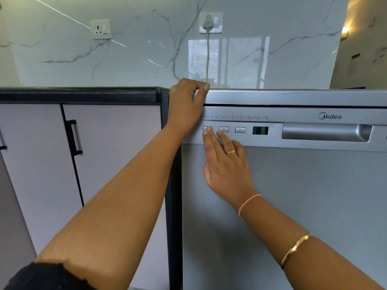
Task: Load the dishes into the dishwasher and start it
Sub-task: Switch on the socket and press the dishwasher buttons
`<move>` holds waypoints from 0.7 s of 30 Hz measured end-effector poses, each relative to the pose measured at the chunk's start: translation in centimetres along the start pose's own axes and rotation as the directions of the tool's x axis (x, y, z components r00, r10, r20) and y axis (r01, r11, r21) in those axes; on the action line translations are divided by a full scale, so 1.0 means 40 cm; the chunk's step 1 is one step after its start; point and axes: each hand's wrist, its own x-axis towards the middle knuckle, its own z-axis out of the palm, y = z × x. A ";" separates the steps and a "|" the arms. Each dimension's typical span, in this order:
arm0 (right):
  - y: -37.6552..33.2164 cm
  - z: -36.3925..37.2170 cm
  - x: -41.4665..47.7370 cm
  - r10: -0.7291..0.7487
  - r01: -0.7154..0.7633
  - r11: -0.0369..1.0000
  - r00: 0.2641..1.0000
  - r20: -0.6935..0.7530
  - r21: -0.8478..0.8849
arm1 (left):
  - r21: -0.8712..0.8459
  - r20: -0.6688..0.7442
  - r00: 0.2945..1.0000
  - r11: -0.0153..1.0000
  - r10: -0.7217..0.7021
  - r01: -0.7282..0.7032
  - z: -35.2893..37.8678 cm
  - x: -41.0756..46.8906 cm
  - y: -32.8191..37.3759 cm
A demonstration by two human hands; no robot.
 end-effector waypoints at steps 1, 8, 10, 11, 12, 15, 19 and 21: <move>-0.002 0.002 0.001 0.000 0.000 1.000 1.000 -0.002 -0.018 | -0.002 0.001 1.000 1.000 0.001 -0.001 -0.001 0.000 0.000; -0.015 -0.001 0.028 0.018 -0.021 0.998 0.999 -0.047 -0.056 | -0.017 -0.003 1.000 1.000 0.014 -0.014 -0.001 0.000 -0.004; -0.023 -0.006 0.041 0.009 -0.013 0.997 0.999 -0.053 -0.074 | -0.022 -0.023 1.000 1.000 0.018 -0.018 0.001 -0.001 -0.006; -0.023 -0.008 0.046 0.001 -0.005 0.996 0.999 -0.050 -0.090 | -0.024 -0.025 1.000 1.000 0.018 -0.019 0.002 -0.001 -0.006; -0.024 -0.011 0.051 -0.007 0.002 0.994 0.999 -0.046 -0.113 | -0.025 -0.023 1.000 1.000 0.017 -0.018 0.001 -0.001 -0.006; -0.027 -0.020 0.060 0.002 -0.006 0.988 1.000 -0.026 -0.153 | -0.027 -0.014 1.000 0.999 0.026 -0.026 -0.002 -0.002 -0.002; -0.019 -0.016 0.042 0.039 -0.039 0.999 0.999 0.011 -0.036 | -0.023 0.001 0.999 0.999 0.047 -0.047 -0.004 -0.005 -0.006; -0.015 -0.008 0.021 0.030 -0.029 0.999 0.999 0.024 -0.013 | -0.025 0.005 0.998 0.997 0.070 -0.070 -0.006 -0.005 -0.009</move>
